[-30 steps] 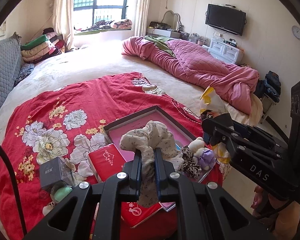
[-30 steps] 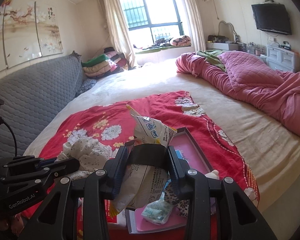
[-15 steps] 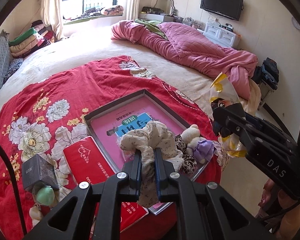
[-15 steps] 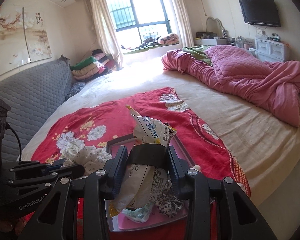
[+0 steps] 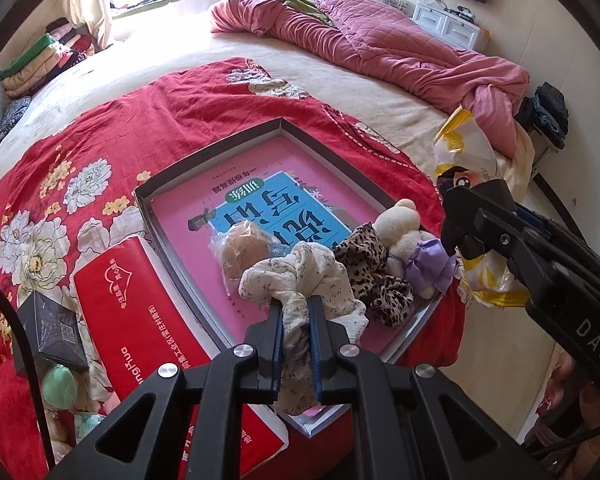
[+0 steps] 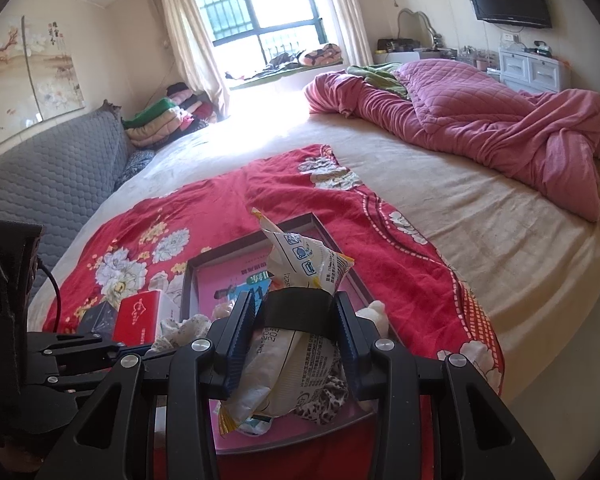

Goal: Organize soft objects
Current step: 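Lower the plush doll into the tray with the left gripper while the right gripper lowers the packet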

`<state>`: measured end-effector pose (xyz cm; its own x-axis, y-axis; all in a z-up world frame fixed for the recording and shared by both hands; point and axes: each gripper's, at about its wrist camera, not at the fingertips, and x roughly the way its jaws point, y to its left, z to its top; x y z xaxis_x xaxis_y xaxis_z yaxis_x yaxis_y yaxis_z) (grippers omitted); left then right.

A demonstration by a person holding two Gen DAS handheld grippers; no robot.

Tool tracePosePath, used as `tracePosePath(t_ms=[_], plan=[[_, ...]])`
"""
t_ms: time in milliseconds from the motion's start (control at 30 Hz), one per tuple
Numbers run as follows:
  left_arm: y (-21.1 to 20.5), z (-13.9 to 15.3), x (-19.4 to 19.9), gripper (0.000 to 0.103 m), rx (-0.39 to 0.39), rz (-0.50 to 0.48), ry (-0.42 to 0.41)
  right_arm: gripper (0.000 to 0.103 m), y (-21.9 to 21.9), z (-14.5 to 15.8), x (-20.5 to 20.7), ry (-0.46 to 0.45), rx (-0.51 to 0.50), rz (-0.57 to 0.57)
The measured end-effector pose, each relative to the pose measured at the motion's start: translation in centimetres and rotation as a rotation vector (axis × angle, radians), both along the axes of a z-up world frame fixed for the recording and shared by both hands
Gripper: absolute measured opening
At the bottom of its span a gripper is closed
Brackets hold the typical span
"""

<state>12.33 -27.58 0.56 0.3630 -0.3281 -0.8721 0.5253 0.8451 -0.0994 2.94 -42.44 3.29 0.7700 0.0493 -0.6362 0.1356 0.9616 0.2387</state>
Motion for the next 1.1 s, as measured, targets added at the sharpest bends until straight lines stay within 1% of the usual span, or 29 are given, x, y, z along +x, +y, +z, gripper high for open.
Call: tracePosePath(t_ms=[167, 300, 467, 533, 700, 800, 967, 1100], plan=[[-0.1, -1.3, 0.3, 0.011, 0.022, 0.010, 0.022, 0.041, 0.2, -1.3, 0.8, 0.033, 0.001, 0.022], [-0.4, -1.6, 0.4, 0.011, 0.064, 0.007, 0.004, 0.041, 0.1, -2.1, 1.1, 0.049, -0.002, 0.019], [-0.7, -2.5, 0.7, 0.012, 0.098, 0.002, 0.018, 0.041, -0.1, -3.2, 1.5, 0.079, -0.014, 0.019], [-0.7, -2.7, 0.8, 0.012, 0.092, 0.005, 0.031, 0.041, -0.1, -3.5, 1.6, 0.088, -0.014, 0.024], [-0.8, -3.0, 1.1, 0.012, 0.109, 0.012, 0.028, 0.041, 0.1, -4.2, 2.1, 0.102, -0.039, 0.017], [-0.8, -3.0, 1.4, 0.014, 0.108, 0.019, 0.031, 0.041, 0.1, -4.9, 2.5, 0.114, -0.031, 0.014], [-0.7, -3.0, 1.4, 0.014, 0.113, 0.022, 0.025, 0.042, 0.4, -6.4, 3.4, 0.149, -0.050, 0.016], [-0.6, -3.0, 1.6, 0.014, 0.111, 0.025, 0.030, 0.042, 0.6, -7.3, 3.8, 0.159, -0.059, 0.019]])
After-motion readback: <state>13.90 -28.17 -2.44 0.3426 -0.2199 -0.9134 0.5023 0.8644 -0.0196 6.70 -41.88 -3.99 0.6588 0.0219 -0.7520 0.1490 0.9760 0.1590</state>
